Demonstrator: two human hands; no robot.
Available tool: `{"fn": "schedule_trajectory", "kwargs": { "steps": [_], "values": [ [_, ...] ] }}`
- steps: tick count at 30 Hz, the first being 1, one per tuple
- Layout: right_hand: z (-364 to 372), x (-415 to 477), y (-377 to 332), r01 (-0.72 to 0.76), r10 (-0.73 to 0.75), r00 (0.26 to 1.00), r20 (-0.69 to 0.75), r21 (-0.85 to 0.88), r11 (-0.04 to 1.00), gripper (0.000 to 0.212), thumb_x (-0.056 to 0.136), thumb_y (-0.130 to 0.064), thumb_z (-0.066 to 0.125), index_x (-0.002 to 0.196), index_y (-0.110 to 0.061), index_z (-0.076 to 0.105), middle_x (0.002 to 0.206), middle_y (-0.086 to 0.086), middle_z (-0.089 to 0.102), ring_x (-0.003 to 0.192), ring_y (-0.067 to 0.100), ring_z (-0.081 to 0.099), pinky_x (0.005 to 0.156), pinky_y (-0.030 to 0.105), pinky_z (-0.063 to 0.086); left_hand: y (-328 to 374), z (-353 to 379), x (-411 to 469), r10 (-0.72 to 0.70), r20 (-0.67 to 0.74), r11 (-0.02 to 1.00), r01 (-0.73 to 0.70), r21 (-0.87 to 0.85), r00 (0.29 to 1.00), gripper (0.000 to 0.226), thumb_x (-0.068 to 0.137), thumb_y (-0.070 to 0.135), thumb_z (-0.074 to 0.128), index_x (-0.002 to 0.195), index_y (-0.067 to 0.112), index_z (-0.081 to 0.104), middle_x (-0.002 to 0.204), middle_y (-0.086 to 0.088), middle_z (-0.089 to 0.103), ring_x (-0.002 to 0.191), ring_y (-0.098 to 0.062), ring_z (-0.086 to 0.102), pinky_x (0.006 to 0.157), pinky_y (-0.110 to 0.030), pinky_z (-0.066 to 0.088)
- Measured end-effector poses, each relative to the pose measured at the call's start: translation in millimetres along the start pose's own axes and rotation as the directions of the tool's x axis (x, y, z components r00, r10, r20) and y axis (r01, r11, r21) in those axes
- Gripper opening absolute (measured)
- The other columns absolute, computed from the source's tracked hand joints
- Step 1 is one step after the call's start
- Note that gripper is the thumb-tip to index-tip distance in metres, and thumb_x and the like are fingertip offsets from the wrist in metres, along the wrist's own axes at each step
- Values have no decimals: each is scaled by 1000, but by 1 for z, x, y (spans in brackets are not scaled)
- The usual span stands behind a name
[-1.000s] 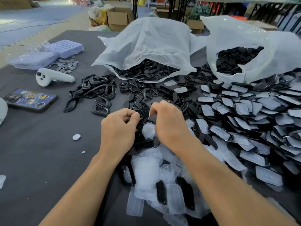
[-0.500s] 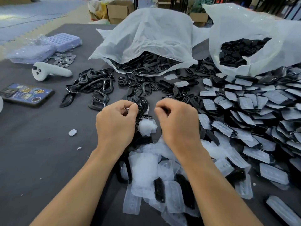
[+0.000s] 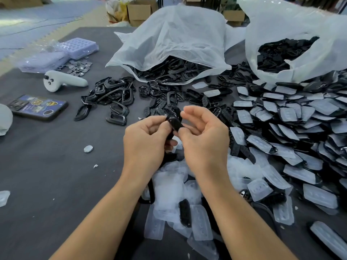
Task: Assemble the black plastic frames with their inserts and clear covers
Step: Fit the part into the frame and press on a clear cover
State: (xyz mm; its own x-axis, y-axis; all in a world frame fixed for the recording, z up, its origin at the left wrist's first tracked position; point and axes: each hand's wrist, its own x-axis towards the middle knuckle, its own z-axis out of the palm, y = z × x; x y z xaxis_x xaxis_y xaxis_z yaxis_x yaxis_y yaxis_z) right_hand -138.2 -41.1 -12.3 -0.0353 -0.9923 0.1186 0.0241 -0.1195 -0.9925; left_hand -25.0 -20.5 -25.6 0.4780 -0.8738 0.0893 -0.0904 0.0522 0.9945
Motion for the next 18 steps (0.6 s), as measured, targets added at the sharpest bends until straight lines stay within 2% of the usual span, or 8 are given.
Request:
{"fn": "schedule_trajectory", "kwargs": {
  "steps": [3,5,8,11,14,16,18],
  "values": [
    [-4,2,0,-2,2,1000,-3,-19,1000,28,81,6,75,90,-20,75,81,-5,78,76,8,76,70,25,62,-1,-3,2,13,-41,1000,-13,-9,999,19,91,19,69,87,31,83,75,-4,79,59,-21,74,55,-27,58],
    [-10,6,-1,-23,23,1000,0,5,1000,21,80,2,78,83,-18,76,74,-1,77,67,15,76,66,27,62,1,-5,5,-3,-59,999,1,-32,998,22,92,15,69,85,31,83,76,-4,79,58,-19,73,54,-24,57],
    [-16,13,0,-60,59,998,32,6,998,20,82,3,76,80,-16,78,72,4,77,67,21,76,68,32,64,2,-8,9,-29,-44,998,27,-50,999,29,95,9,70,83,31,84,76,-6,79,57,-17,73,55,-23,57],
    [-17,17,1,-87,88,994,71,-22,996,22,85,4,74,82,-16,81,74,3,78,70,23,77,75,39,65,4,-10,10,-64,21,993,66,-95,998,29,97,1,67,87,24,84,78,-8,80,62,-16,73,59,-22,58],
    [-19,20,2,-84,86,994,62,-36,996,22,85,3,75,87,-18,81,74,2,78,70,23,77,74,39,65,7,-11,10,-103,108,981,119,-154,989,32,96,-6,63,93,19,83,82,-10,80,66,-16,74,62,-21,59],
    [-20,21,4,-73,74,996,45,-29,997,24,84,3,76,93,-18,79,77,0,78,69,21,77,73,36,65,10,-12,10,-153,189,955,194,-224,970,32,94,-4,62,92,18,85,90,-13,81,71,-19,76,64,-22,60],
    [-21,21,6,-79,79,997,21,-8,997,25,83,3,77,95,-19,77,78,-2,78,67,19,77,70,32,64,11,-13,11,-208,285,896,300,-328,936,28,87,6,61,93,17,86,100,-15,80,79,-23,78,67,-24,61]
  ]
}}
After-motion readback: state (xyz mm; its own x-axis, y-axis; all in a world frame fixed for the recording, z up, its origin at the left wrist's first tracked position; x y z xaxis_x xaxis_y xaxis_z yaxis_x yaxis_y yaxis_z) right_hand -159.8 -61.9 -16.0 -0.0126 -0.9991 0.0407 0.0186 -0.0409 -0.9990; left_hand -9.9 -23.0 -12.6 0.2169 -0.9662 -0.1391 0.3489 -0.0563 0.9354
